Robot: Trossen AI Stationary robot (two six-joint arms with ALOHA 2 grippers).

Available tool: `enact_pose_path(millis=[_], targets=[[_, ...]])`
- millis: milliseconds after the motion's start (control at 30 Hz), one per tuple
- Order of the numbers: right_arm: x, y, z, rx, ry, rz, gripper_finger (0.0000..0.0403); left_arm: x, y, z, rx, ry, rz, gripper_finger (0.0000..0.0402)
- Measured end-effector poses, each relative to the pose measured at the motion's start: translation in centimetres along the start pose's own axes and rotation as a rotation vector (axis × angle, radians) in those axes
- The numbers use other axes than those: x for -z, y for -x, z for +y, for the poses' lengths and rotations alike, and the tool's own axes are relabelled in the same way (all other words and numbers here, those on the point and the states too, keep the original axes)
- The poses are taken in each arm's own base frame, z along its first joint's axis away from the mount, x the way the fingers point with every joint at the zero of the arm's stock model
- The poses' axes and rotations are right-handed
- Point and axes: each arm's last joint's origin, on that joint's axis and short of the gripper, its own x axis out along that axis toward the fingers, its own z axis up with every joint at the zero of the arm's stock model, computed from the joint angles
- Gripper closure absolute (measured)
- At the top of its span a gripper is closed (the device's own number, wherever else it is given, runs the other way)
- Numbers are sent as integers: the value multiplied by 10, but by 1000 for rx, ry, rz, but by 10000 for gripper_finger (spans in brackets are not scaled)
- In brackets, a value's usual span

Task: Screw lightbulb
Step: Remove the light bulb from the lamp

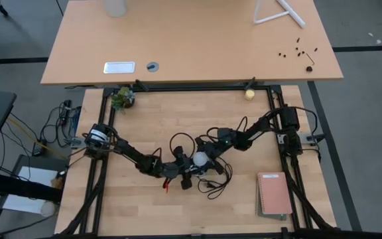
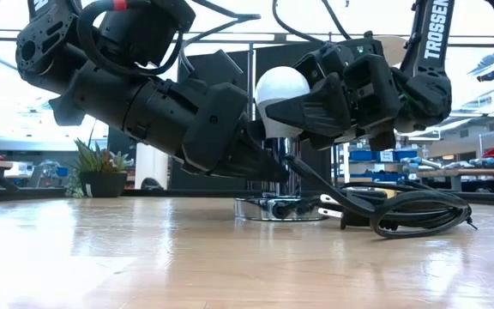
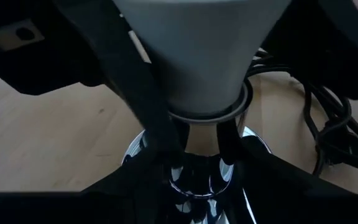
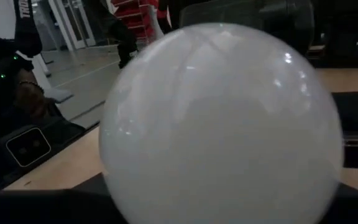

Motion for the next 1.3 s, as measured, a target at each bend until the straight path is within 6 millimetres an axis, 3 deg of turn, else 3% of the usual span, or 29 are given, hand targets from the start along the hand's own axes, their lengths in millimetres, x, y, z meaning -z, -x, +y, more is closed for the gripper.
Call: enact_pose_path(millis=[300, 500, 700, 1100, 1300], targets=[[-2, -8, 13, 72, 28, 35, 98, 0, 0, 0, 3, -1, 0, 200], [-15, -3, 25, 233, 62, 174, 101, 0, 0, 0, 1, -1, 3, 200], [-26, 11, 33, 301, -34, 307, 108, 0, 0, 0, -3, -2, 3, 200], [-35, 29, 73, 389, -237, 525, 111, 1, 0, 0, -6, -7, 8, 200], [-43, 22, 107, 571, -243, 430, 111, 2, 0, 1, -21, -12, 12, 200]])
